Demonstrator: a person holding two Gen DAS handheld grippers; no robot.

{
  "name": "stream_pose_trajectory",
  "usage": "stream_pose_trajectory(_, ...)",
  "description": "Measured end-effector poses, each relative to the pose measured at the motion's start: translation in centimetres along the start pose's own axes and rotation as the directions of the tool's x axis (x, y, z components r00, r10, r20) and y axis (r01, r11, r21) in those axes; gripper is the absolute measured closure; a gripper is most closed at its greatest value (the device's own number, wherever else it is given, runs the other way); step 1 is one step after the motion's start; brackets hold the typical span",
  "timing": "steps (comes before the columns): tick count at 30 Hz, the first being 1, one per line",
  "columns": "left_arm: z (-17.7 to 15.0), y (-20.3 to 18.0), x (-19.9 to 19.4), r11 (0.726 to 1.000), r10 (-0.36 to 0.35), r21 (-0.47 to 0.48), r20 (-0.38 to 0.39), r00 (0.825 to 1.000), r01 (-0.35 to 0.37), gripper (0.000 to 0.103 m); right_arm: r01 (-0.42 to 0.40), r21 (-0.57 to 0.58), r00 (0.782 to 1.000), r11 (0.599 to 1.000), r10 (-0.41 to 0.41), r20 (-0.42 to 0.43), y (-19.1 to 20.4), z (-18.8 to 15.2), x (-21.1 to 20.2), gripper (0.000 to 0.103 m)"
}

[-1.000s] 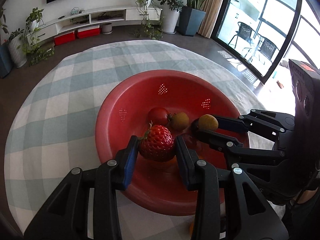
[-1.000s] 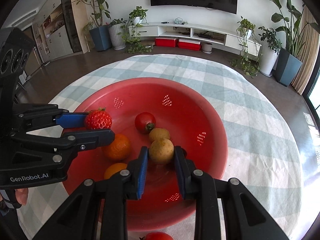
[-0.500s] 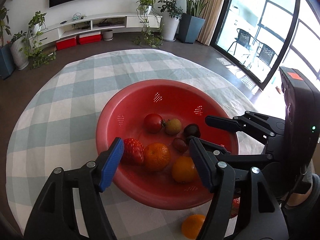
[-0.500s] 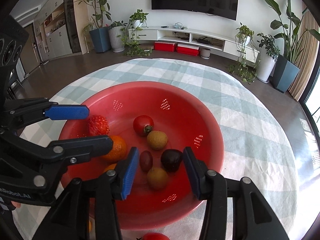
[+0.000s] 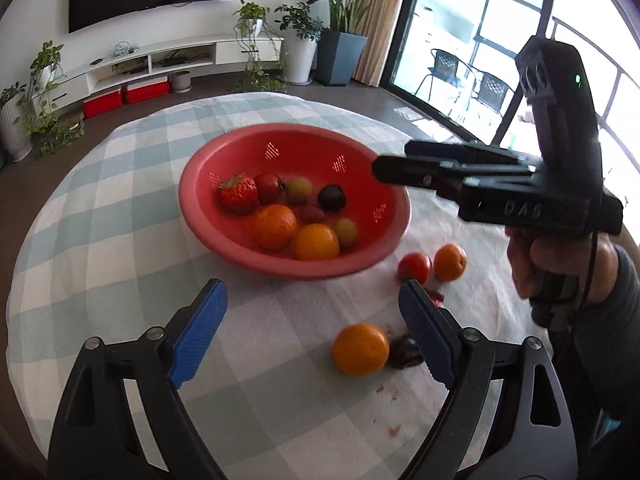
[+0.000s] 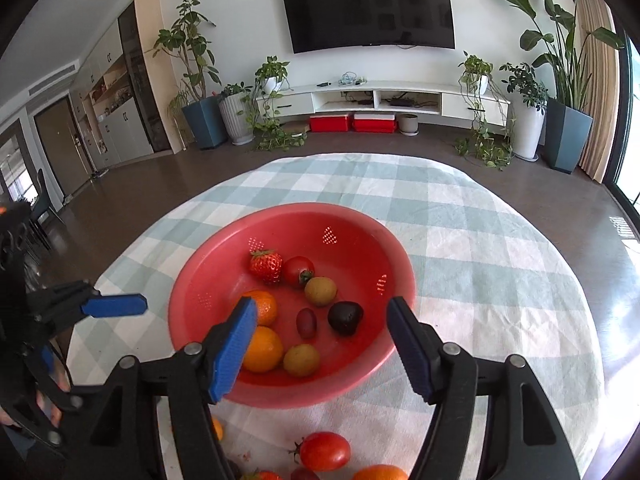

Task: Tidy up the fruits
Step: 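Grasp a large orange with the left tool while the right tool grasps a dark plum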

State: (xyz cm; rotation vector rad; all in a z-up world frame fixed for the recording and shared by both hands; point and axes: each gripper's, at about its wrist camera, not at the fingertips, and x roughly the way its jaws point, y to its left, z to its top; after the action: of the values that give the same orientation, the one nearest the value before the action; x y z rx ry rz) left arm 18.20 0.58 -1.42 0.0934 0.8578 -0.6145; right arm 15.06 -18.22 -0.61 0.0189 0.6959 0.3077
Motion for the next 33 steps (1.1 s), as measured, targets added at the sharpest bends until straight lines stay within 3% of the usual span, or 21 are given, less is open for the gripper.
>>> stream_pose_trajectory(4,-2.1,-1.7,0.1,0.992,-0.028,0.126,-0.026,0.999,0.031,0.016,-0.007,0.039,0.999,0.999,0.005,0.049,-0.4,-1.1,-3.4,0.029)
stream_pose_trajectory(8,-3.0,-2.7,0.6,0.978,-0.047,0.202,-0.041,0.998,0.054,0.016,-0.038,0.149,0.997,0.988,0.028,0.071,-1.5,-3.8,-5.7,0.029)
stream_pose_trajectory(11,-3.3,-3.0,1.5,0.970,-0.044,0.235,-0.069,0.997,0.059,0.016,-0.037,0.228,0.999,0.973,0.031,0.031,-2.3,-6.3,-5.9,0.029)
stream_pose_trajectory(15,-3.5,-3.1,2.7,0.965,-0.058,0.250,-0.093,0.994,0.080,0.016,-0.007,0.280,0.999,0.960,0.017,-0.035,-3.2,-8.5,-5.3,0.035)
stream_pose_trajectory(19,-3.6,-3.2,3.9,0.958,-0.071,0.270,-0.115,0.991,0.100,0.016,-0.007,0.278,0.999,0.960,0.021,-0.046,-3.2,-8.5,-4.7,0.040)
stream_pose_trajectory(23,-3.7,-3.3,5.1,0.949,-0.094,0.287,-0.147,0.985,0.134,0.028,-0.010,0.256,0.998,0.967,0.025,-0.056,-2.7,-8.9,-4.5,0.041)
stream_pose_trajectory(33,-3.4,-2.1,6.1,0.942,-0.196,0.246,-0.145,0.970,0.227,0.042,-0.014,0.253,0.997,0.967,0.032,-0.067,-2.3,-8.9,-4.3,0.041)
